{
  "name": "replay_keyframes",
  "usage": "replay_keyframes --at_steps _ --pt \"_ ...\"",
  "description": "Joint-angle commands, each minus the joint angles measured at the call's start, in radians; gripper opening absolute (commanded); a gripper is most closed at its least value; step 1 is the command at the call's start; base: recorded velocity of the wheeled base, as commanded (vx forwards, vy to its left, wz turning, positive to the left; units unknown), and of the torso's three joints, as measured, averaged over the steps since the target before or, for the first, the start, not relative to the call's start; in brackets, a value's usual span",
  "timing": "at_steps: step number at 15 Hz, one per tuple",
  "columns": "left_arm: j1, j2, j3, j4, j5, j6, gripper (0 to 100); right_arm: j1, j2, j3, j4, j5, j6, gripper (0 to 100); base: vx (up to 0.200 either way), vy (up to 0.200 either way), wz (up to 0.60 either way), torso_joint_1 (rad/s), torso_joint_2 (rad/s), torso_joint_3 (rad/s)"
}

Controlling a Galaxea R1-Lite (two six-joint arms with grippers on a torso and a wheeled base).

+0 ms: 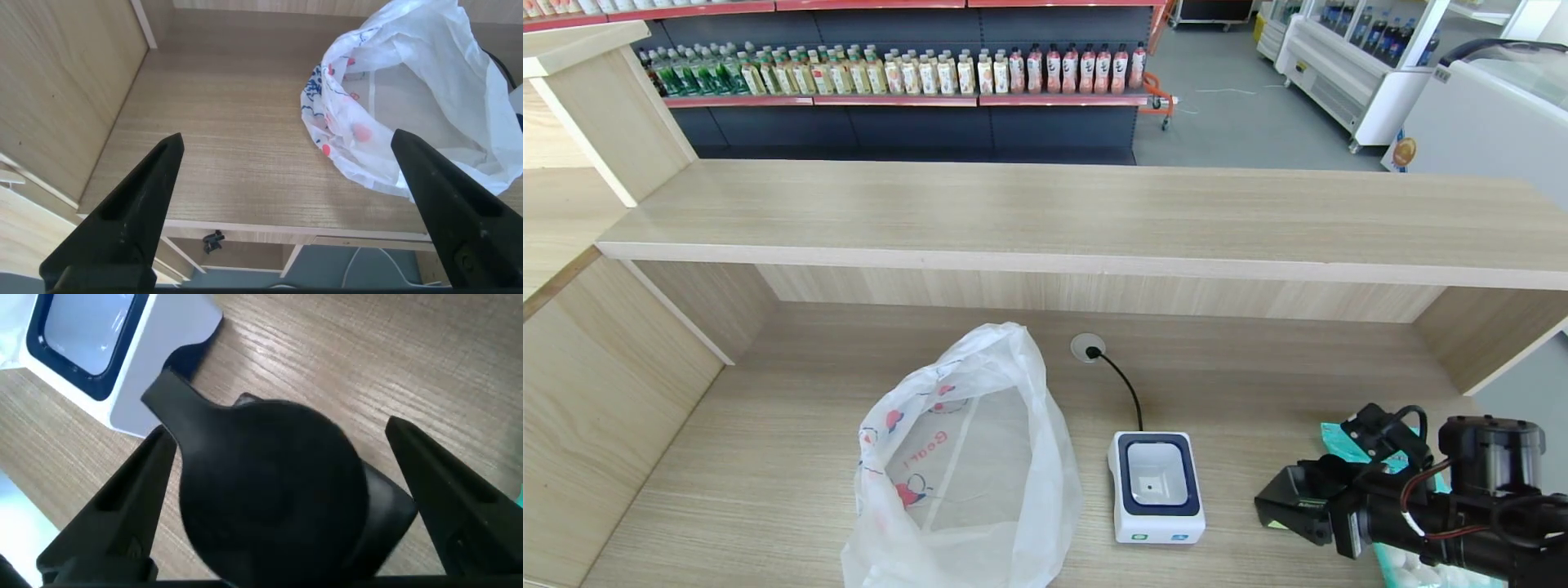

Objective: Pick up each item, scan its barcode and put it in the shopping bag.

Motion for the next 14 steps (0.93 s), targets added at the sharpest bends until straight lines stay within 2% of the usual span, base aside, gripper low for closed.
replay_keyframes --at_steps 1,6,7,14 --pt "0.0 0.0 0.0 0.0 0.0 0.0 100 0.005 0.098 -0.008 -0.052 0.005 -0.001 100 0.0 0.0 0.0 0.0 0.0 0.0" --pt "0.0 0.0 0.0 0.0 0.0 0.0 100 0.02 0.126 -0.028 -0.068 0.041 0.001 100 0.0 0.0 0.0 0.0 0.0 0.0" --pt "0.0 0.0 0.0 0.0 0.0 0.0 100 0.02 0.127 -0.034 -0.066 0.071 0.002 0 0.0 0.0 0.0 0.0 0.0 0.0" --pt "0.0 0.0 0.0 0.0 0.0 0.0 100 0.013 0.127 -0.05 -0.068 0.068 -0.005 0 0.0 0.0 0.0 0.0 0.0 0.0"
